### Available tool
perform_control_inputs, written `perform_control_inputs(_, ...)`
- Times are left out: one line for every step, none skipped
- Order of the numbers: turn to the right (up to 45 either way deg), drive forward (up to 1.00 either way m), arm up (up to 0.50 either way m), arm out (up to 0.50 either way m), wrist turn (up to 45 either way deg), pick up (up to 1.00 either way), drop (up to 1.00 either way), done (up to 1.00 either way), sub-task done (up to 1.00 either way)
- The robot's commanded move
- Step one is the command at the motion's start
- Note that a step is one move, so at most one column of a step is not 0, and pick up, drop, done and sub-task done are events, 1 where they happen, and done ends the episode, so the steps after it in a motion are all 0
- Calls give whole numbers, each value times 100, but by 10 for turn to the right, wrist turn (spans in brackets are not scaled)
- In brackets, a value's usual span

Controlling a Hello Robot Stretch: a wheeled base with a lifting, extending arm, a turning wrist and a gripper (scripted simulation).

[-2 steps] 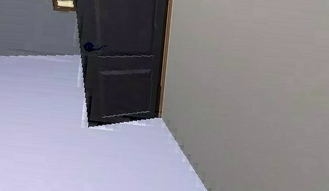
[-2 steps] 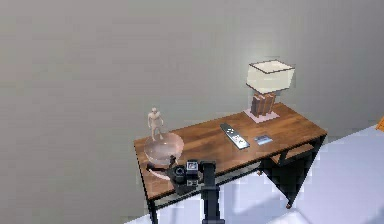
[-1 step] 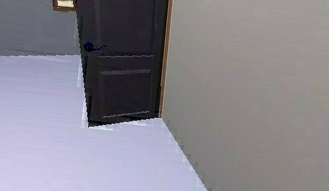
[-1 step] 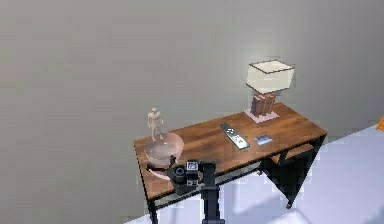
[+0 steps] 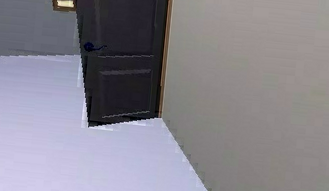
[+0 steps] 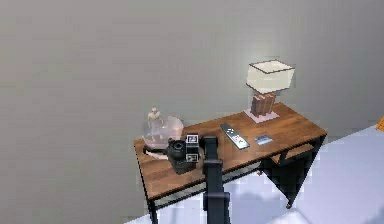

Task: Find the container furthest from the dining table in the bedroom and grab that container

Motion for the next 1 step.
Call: perform_control_inputs(0, 0, 0, 0, 0, 0, 0, 100, 0)
